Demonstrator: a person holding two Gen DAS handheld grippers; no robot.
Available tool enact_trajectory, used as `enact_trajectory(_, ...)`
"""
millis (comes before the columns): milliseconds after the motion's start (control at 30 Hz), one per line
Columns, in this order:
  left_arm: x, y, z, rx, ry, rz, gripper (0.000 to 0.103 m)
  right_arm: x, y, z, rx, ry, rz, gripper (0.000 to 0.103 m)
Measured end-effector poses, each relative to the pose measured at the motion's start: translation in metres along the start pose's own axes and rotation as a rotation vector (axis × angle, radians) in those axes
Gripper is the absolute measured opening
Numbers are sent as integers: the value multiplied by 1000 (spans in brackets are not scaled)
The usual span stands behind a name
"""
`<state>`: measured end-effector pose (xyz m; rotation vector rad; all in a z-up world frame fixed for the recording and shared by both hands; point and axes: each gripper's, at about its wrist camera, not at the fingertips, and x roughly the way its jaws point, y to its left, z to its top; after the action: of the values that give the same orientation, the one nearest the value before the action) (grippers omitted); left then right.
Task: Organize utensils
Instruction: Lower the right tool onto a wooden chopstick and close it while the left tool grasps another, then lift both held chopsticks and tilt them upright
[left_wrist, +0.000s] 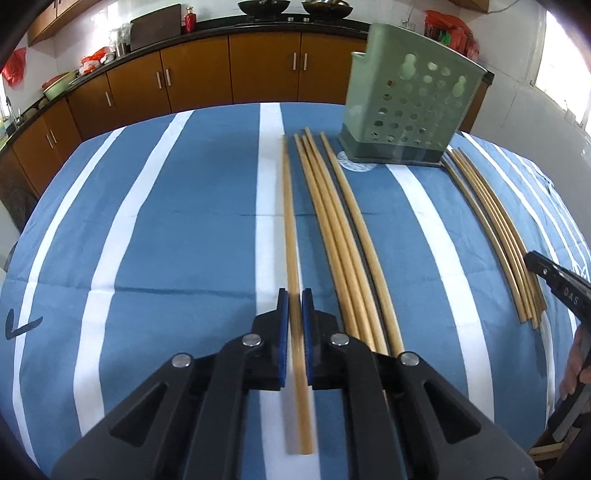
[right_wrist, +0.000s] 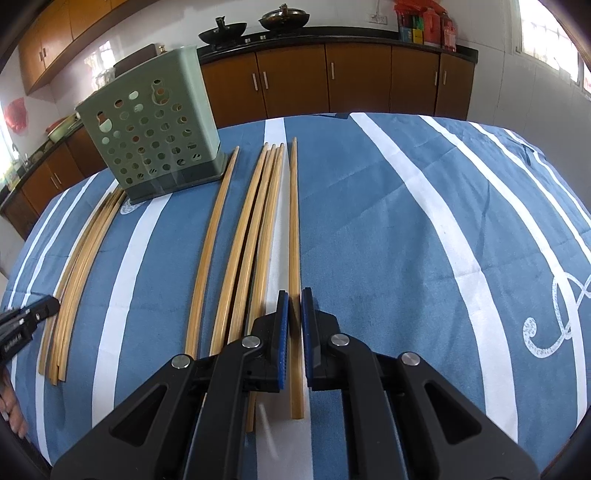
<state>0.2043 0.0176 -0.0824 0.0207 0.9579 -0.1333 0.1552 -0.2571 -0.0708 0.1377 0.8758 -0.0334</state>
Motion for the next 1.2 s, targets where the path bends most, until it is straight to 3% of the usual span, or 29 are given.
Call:
enact_trajectory(367,23,43,36,-55,-43,47,8,22,-27,31,11,-14,-51,8)
enact_trajectory(667,18,51,26,-67,-67,-4,10,22,-32,31,29,-15,-42,8)
enact_trajectory(1000,10,43,18,-35,-63,24,8,15,-32,22,21,-13,-43,7)
enact_trajectory(1067,6,44,19,-47,-60,19,8,8,-31,22,26,-33,-37,7)
enact_trajectory(1200,-21,45,23,-52,-140,21,8,-20,-34,29,39,-125,-30,7)
